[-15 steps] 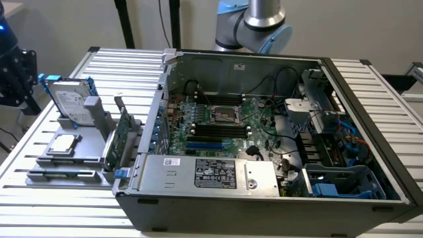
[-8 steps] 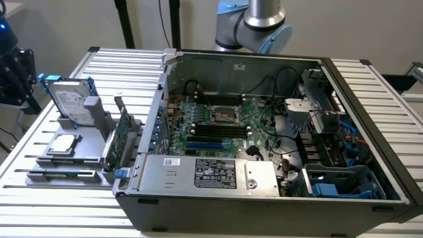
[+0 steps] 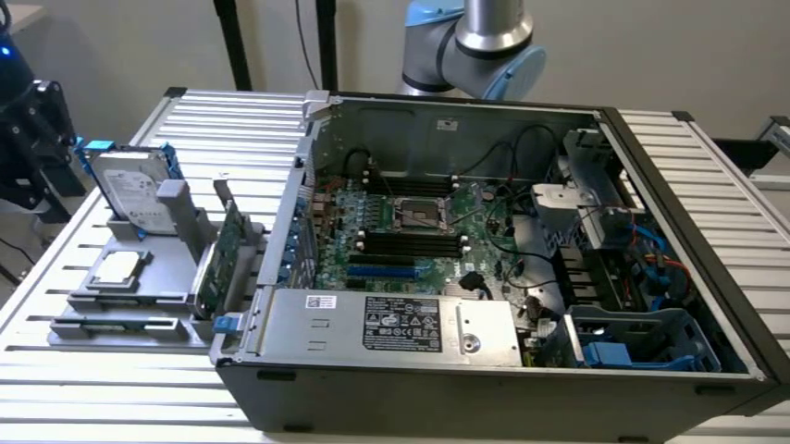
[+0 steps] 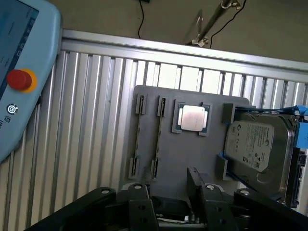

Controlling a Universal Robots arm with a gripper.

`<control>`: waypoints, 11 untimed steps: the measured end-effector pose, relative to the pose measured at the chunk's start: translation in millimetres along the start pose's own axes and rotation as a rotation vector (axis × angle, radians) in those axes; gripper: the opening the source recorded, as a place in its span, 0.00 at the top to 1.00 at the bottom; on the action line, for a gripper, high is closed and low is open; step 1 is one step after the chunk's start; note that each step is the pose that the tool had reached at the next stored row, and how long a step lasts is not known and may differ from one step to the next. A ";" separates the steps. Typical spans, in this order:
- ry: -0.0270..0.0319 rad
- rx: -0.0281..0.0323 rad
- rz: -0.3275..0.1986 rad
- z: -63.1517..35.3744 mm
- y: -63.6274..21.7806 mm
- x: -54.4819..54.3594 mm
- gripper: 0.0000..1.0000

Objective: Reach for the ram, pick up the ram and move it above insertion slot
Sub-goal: 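Pick up the ram and move it above insertion slot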

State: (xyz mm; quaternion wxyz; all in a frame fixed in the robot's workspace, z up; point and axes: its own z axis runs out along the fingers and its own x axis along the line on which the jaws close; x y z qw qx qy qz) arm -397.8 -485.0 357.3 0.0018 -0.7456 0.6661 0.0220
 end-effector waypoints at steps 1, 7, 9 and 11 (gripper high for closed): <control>-0.0008 0.0004 0.005 1.0 0.0 0.2 0.58; -0.0030 0.0020 0.046 10.4 -0.2 1.2 0.58; -0.0029 0.0027 0.047 13.9 -0.2 1.9 0.58; -0.0028 0.0036 0.048 17.6 -0.3 2.7 0.58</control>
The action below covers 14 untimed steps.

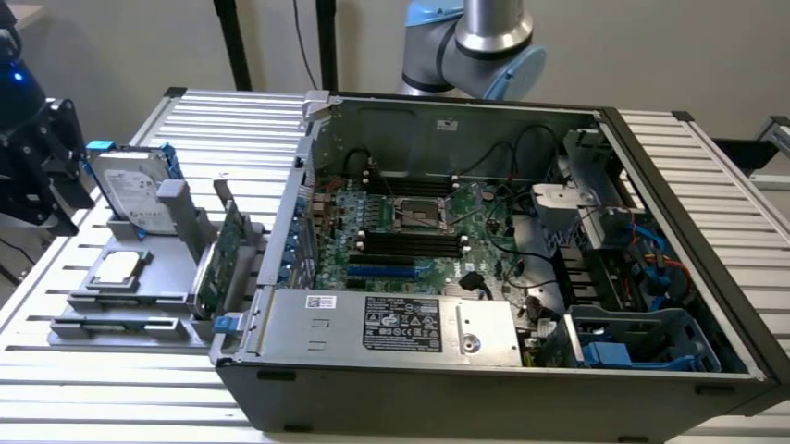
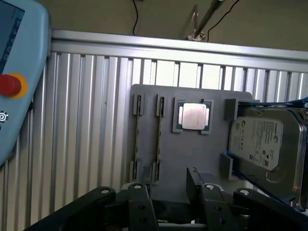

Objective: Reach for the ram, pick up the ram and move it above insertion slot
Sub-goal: 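Pick up the ram and move it above insertion slot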

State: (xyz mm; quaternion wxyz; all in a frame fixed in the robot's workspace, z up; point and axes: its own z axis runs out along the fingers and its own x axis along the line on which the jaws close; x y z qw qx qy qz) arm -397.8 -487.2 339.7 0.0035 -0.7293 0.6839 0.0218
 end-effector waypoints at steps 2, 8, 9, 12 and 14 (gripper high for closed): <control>0.0000 0.0009 0.001 3.6 0.0 1.0 0.58; 0.0001 0.0030 0.003 14.4 -0.1 4.7 0.58; 0.0001 0.0033 0.003 16.1 -0.1 5.5 0.58; 0.0001 0.0040 0.003 21.5 -0.1 8.0 0.58; 0.0001 0.0045 0.004 25.2 -0.1 9.7 0.58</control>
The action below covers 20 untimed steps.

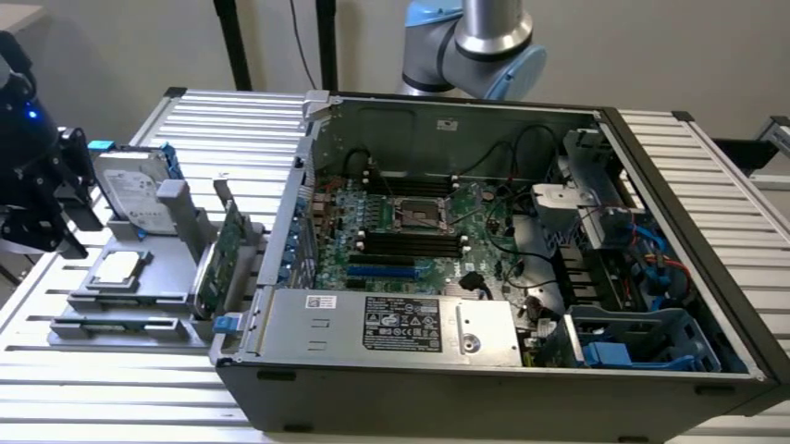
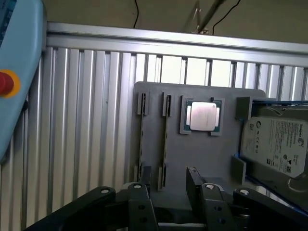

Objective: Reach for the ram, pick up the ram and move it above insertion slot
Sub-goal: 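Pick up the ram and move it above insertion slot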

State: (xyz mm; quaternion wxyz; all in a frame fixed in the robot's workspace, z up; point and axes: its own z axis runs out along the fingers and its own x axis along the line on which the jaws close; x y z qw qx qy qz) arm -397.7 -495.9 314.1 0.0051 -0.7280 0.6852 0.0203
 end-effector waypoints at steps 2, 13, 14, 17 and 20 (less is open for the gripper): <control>0.0001 0.0002 0.000 3.5 0.0 1.6 0.58; 0.0002 0.0022 0.001 23.2 0.3 13.1 0.58; 0.0002 0.0023 0.001 24.9 0.3 14.2 0.58; 0.0003 0.0026 0.002 30.1 0.4 17.7 0.58; 0.0002 0.0030 0.002 35.6 0.5 21.3 0.58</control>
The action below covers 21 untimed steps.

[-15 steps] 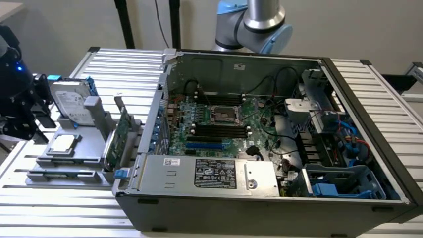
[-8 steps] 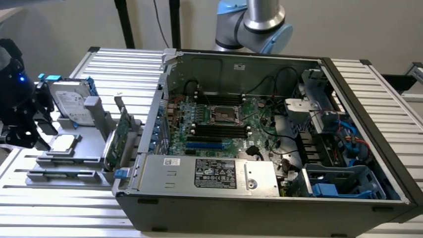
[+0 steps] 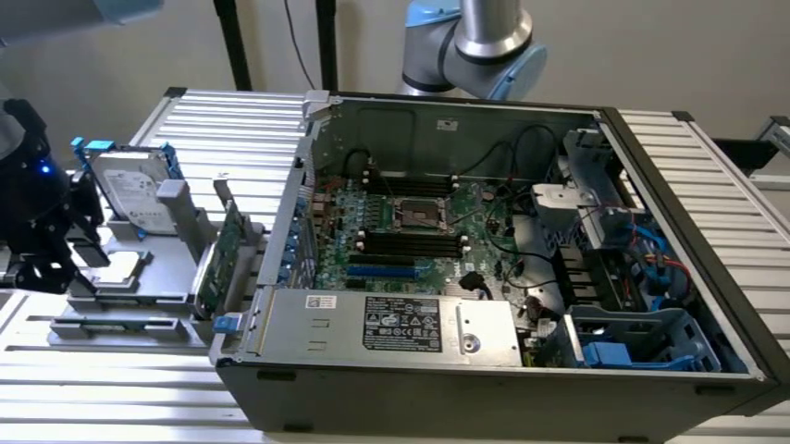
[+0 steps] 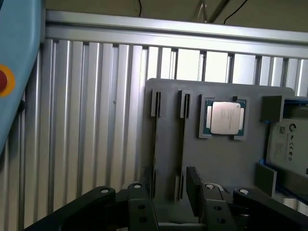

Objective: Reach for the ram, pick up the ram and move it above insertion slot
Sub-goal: 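Pick up the ram and move it above insertion slot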

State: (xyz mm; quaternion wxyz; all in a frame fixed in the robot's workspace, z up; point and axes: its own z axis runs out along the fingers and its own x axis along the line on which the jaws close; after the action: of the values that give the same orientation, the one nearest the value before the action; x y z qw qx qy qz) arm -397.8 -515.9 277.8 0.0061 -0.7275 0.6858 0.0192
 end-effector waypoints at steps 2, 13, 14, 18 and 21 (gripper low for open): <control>0.0001 0.0001 0.000 3.5 0.1 2.4 0.58; 0.0000 0.0009 0.000 23.2 0.4 14.2 0.58; 0.0000 0.0009 0.000 25.0 0.4 14.6 0.58; -0.0003 0.0011 0.000 32.2 0.3 15.5 0.58; -0.0003 0.0011 0.000 37.6 0.2 15.9 0.58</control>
State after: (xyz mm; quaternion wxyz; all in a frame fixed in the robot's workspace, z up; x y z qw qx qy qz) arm -397.8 -530.4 239.7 0.0066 -0.7275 0.6858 0.0189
